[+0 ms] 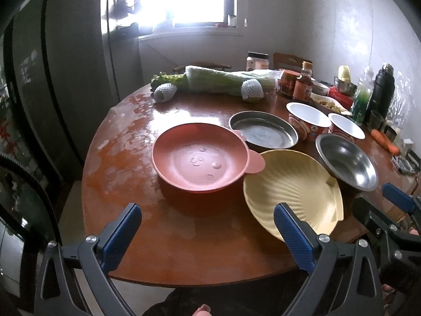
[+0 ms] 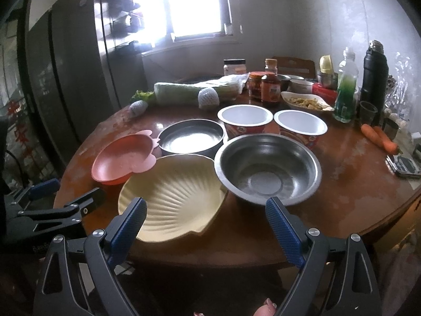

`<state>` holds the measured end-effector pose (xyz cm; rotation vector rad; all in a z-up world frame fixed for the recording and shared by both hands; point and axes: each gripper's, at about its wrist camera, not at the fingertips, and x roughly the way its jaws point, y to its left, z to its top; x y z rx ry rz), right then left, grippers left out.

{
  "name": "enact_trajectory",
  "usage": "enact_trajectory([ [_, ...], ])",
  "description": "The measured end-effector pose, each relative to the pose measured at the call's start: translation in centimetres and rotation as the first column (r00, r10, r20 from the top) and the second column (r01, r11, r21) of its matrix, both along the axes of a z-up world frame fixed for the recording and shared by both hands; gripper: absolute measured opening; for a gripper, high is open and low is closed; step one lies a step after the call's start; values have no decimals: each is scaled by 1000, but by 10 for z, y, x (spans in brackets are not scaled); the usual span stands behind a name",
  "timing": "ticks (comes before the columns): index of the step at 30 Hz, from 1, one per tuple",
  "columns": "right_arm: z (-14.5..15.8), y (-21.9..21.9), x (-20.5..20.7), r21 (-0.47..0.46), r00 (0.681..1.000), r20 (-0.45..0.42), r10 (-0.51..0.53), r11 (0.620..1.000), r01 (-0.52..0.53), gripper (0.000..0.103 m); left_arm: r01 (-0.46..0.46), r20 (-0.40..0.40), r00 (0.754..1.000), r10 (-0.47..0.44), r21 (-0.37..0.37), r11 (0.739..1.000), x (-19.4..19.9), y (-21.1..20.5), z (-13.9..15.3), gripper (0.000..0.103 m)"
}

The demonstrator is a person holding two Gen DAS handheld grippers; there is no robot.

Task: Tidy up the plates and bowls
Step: 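Move the left tool toward the rim of the pink pig-shaped bowl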

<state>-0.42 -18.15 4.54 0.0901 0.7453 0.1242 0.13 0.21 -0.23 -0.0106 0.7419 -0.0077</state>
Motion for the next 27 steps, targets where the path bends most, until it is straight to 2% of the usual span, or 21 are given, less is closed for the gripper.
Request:
enact_trajectory([
  [9,6,24,23,9,996,2,84,996,-84,92,-94,9,995,95,-14,995,21,47,5,101],
  [15,2,47,50,19,988,-31,149,989,-149,92,-126,-5,992,126,-6,992,40,76,3,101],
  [27,-12,85,101,8,971,-92,220,976,-220,92,-42,-78,996,42,5,999,99,84,-12,101],
])
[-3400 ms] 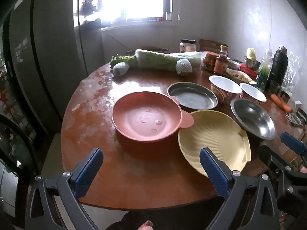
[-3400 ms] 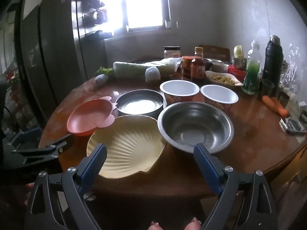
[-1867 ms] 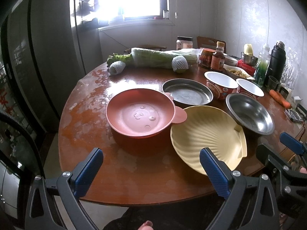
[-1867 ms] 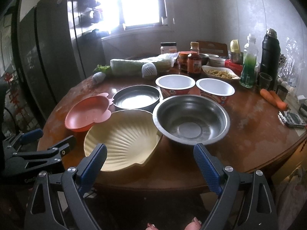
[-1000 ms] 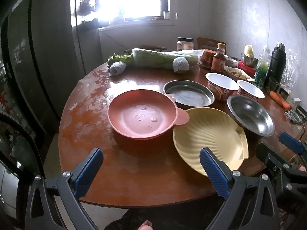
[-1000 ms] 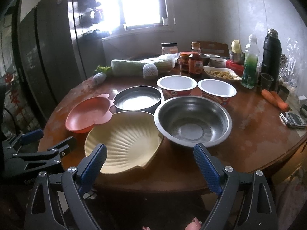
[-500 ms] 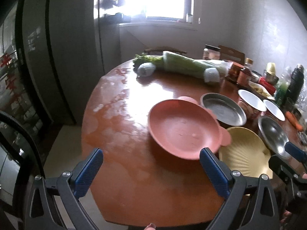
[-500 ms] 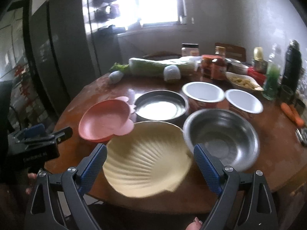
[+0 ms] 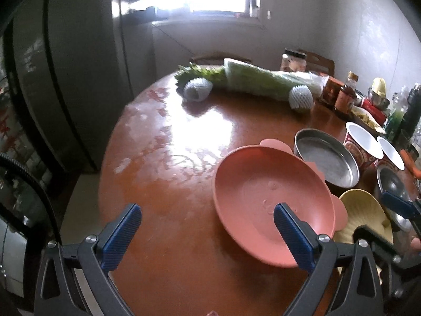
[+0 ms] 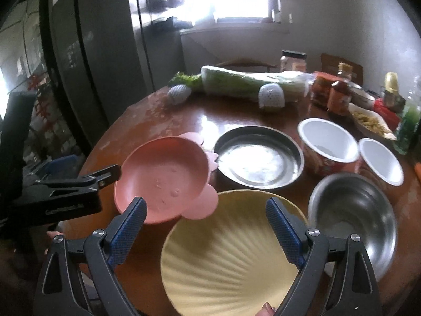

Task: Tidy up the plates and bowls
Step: 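Move the left tool toward the rim of the pink pig-shaped bowl, then grasp the pink bowl rim with the left tool and lift it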

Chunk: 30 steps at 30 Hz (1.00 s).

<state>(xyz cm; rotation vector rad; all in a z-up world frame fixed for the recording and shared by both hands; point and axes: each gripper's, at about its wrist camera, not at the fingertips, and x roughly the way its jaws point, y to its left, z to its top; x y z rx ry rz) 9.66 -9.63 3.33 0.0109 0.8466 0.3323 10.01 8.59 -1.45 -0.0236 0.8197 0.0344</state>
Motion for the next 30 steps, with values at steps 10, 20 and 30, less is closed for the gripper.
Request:
enact_trajectory([
  [10,-21,4,34,1,998,-60,-4,1000,4,92,73,-65,995,-75,-27,997,35,2,-17,97],
  [20,-31,13,50,-30,997,-77,21,999,-24,76,83,-76,993,-86,-48,995,41,0,-23,79],
  [30,-37,23,58,-76,994,-95,47,996,-55,46,110,-94,989,-118,-84,990,41,-3,-28,51],
])
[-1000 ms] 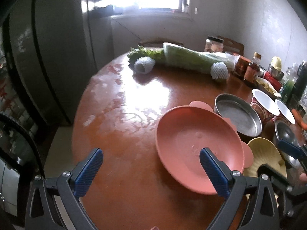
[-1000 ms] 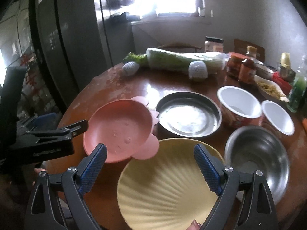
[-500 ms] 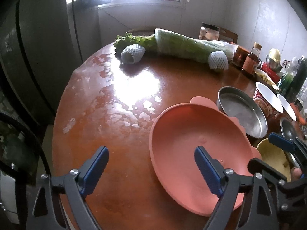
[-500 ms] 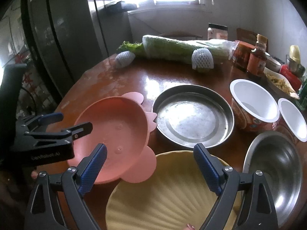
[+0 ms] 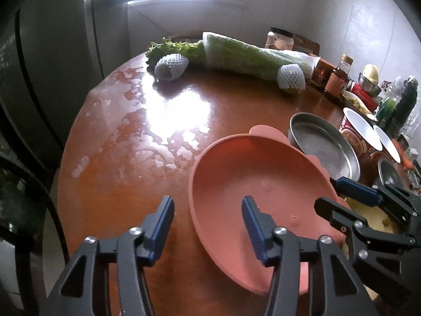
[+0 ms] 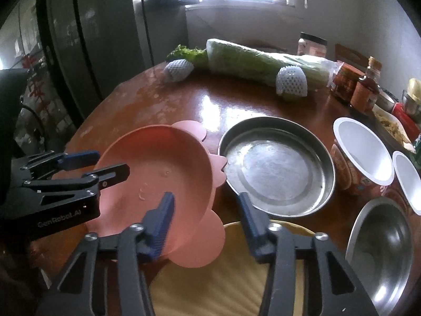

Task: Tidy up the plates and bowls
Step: 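Grasp the pink bowl rim with the left tool and lift it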

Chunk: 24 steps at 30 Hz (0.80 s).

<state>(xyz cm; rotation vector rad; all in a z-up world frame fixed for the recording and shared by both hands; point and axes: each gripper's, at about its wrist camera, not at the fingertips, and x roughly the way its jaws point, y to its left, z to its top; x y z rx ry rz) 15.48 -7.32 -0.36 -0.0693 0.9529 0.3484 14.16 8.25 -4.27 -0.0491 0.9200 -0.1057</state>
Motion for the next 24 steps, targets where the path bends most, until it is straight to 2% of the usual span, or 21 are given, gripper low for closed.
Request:
enact_trajectory([
  [3,-1,2,1,5,1000,-9,13,1000,-13,36,16,-5,1000,-16,-13,1000,-1,-3,-1,42],
  [5,-1,5,0,5,1000,-13,26,1000,-26,31,16,-8,1000,-17,-15,1000,0,-3,-1,41],
  [10,3,11,-3,17,999,-19,43,999,-43,31,-10,-5,1000,10,-19,1000,0,5,3,41],
  [16,18,26,-14,56,997,-14,77,996,-76,31,-38,18,999,38,16,999,1,21,15,41],
  [20,20,37,-24,87,997,-34,76,994,-73,31,-41,5,999,41,65,997,6,24,12,41],
  [24,16,42,-33,115,997,-58,59,992,-52,31,-35,-11,999,36,71,997,10,25,9,41],
])
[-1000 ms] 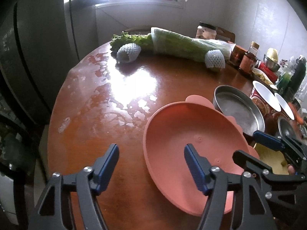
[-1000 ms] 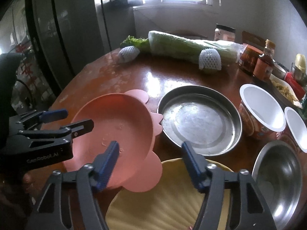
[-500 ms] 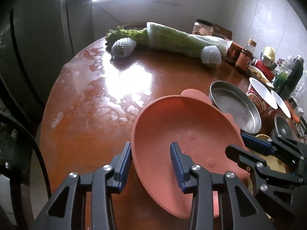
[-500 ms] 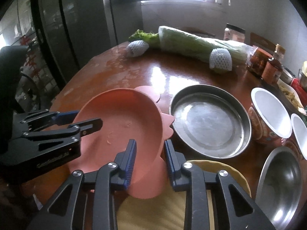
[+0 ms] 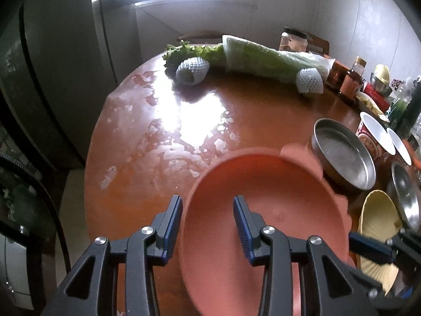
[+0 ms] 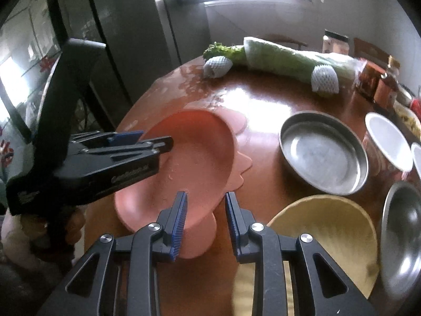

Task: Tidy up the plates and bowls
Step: 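Grasp the pink bowl rim with the left tool and lift it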

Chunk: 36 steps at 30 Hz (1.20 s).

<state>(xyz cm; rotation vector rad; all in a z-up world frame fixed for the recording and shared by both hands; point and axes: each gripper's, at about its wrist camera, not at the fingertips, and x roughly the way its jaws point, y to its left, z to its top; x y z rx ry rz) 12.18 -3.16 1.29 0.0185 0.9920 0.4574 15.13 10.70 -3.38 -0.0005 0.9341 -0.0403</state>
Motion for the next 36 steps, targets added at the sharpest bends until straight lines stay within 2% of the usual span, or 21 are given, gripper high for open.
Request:
enact_trajectory([
  [11,-8,1,-14,17,999,-39,-23,1000,24,33,19,-4,1000,-19,20,1000,11,-12,-4,41],
  [19,-3,1,-20,8,999,30,-27,1000,27,33,33,-5,999,-33,6,999,17,-18,-7,41],
  [36,-6,-6,-16,27,999,12,-41,999,40,40,47,4,999,-47,-10,999,14,-19,-5,42],
])
